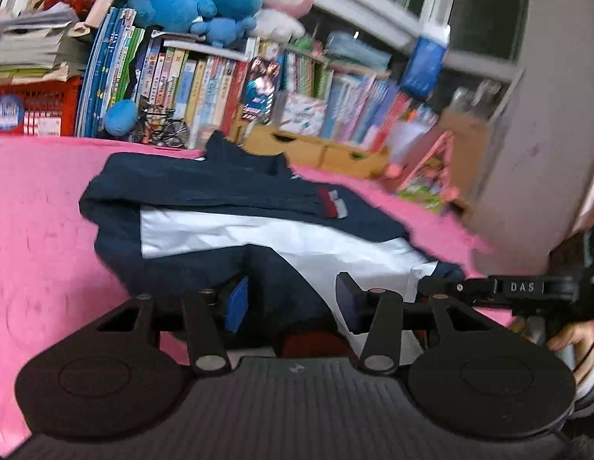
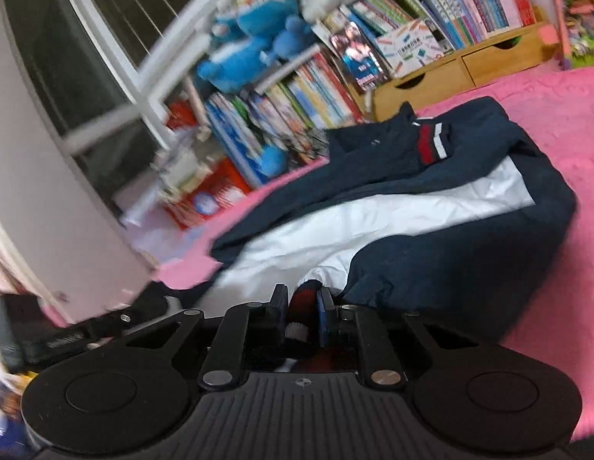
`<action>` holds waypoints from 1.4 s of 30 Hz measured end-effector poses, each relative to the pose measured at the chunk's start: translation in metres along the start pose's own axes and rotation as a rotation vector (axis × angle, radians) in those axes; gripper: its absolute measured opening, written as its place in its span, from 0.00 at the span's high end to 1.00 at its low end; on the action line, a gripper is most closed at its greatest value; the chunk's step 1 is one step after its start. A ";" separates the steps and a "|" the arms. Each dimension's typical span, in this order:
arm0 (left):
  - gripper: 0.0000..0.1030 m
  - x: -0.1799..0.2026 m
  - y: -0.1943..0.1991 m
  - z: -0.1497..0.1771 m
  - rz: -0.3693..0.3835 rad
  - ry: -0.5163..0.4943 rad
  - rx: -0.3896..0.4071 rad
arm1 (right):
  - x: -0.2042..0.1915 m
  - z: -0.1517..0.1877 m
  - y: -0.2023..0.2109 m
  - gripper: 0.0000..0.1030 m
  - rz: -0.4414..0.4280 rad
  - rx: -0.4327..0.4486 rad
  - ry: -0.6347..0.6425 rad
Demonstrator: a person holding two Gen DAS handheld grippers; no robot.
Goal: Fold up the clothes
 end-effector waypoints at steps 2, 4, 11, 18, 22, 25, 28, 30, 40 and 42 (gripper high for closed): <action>0.55 -0.001 -0.014 0.002 -0.043 -0.050 -0.039 | 0.001 0.003 -0.023 0.83 0.043 -0.040 0.027; 0.54 0.000 -0.026 0.007 -0.082 -0.102 -0.070 | 0.001 0.008 -0.038 0.83 0.064 -0.061 0.051; 0.51 -0.014 -0.041 0.001 -0.128 -0.084 -0.138 | -0.021 -0.009 -0.009 0.79 0.089 0.059 0.306; 0.26 -0.048 -0.032 -0.040 -0.207 0.030 -0.033 | -0.038 -0.011 0.030 0.01 0.228 0.203 0.701; 0.26 -0.071 -0.043 -0.056 -0.331 -0.007 -0.030 | -0.006 -0.011 -0.002 0.09 0.332 0.091 0.619; 0.26 -0.073 -0.047 -0.049 -0.317 -0.055 -0.058 | 0.014 0.001 -0.028 0.12 0.334 0.014 0.552; 0.24 -0.062 -0.038 -0.037 -0.335 -0.193 -0.066 | 0.022 0.014 -0.045 0.12 0.340 -0.003 0.537; 0.23 -0.050 -0.023 -0.025 -0.346 -0.302 -0.062 | 0.028 0.017 -0.047 0.11 0.334 -0.001 0.486; 0.05 0.063 0.007 0.022 0.179 -0.422 -0.111 | 0.030 0.014 -0.052 0.09 0.345 -0.010 0.454; 0.05 0.075 -0.013 0.032 0.165 -0.448 -0.159 | 0.030 0.014 -0.053 0.09 0.347 -0.004 0.453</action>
Point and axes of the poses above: each gripper's, at about its wrist camera, not at the fingertips, and y roughly against the way its jaws point, x to its right, z to its underside, the point moved 5 cm from there along -y, roughly the way its jaws point, and after that the axes turned 6 degrees about z, right-handed, at the moved point
